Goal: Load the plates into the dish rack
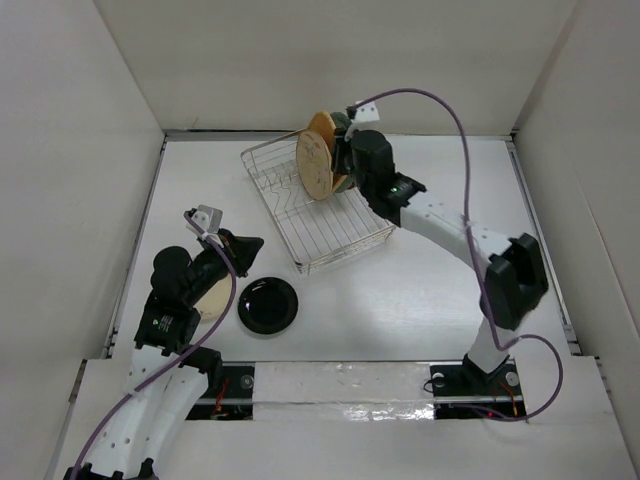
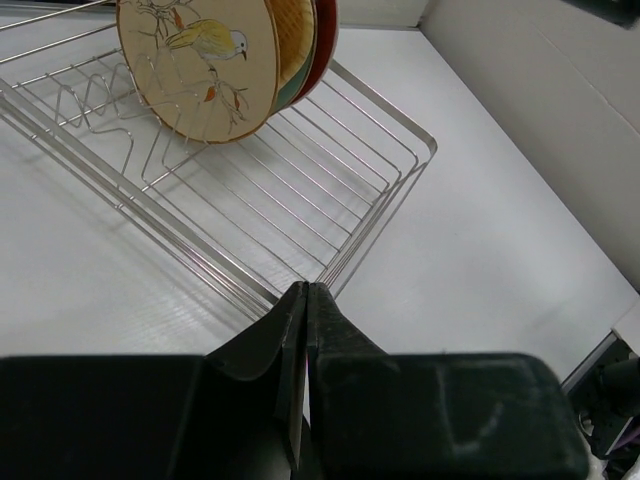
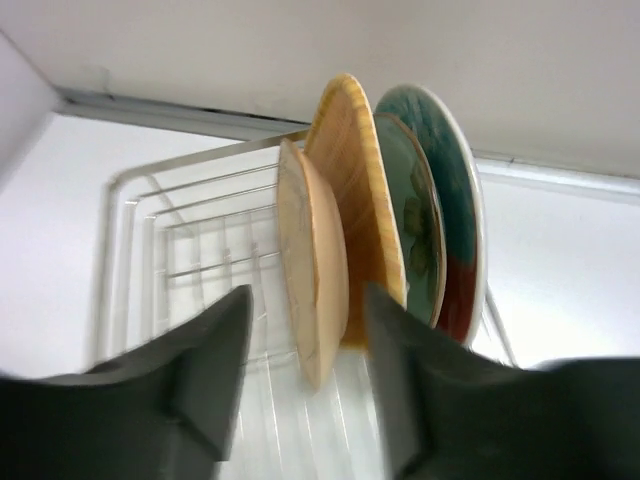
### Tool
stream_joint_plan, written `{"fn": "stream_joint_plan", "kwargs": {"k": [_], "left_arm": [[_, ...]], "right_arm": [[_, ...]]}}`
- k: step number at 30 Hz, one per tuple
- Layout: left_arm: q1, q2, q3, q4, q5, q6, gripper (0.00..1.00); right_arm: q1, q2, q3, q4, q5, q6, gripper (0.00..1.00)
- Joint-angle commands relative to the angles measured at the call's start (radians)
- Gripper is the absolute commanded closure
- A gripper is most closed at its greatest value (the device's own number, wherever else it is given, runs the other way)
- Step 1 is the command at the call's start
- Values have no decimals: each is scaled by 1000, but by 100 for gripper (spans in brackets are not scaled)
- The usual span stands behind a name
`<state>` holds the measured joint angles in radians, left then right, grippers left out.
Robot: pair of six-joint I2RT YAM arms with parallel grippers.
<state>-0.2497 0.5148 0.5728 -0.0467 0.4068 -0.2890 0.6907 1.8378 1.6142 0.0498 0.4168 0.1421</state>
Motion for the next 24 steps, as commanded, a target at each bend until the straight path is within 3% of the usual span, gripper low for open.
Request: {"fn": "stream_joint_plan", "kwargs": {"k": [1,3,8,10,11,13,14,15,16,19,24], "left_arm": [[-5,-6,33,30,-11,11,100],[-5,-12,35,28,-19,11,100],[-5,-27,38,27,-28,11,100],[-5,-38,38,31,-33,8,100],[-5,-42,38,33,-36,10,100],[-5,-61,38,31,-39,10,90],[-5,-71,38,30,-46,10,86],[-5,-75,39,28,-51,10,82],[-5,-78,39,25,-56,11,79],[-5,-88,39,24,-57,10,77],[-14,-113,39,13,-60,11,77]], "right_arm": [[33,-185,-172,73,-114,143,68],[94,-297,-362,120,-180,194,100],[282,-432,-604,49,-165,295,100],[331,-483,-718,39,-156,420,100],[367,-495,-758,71,-170,460,99],[397,-506,-853,108,-181,586,79],[424,-499,-878,154,-179,615,65],[435,-486,-899,177,-181,648,42],[446,-473,-922,195,-193,710,35],[483,-364,-939,298,-213,808,31],[506,-171,-964,523,-286,970,38]]}}
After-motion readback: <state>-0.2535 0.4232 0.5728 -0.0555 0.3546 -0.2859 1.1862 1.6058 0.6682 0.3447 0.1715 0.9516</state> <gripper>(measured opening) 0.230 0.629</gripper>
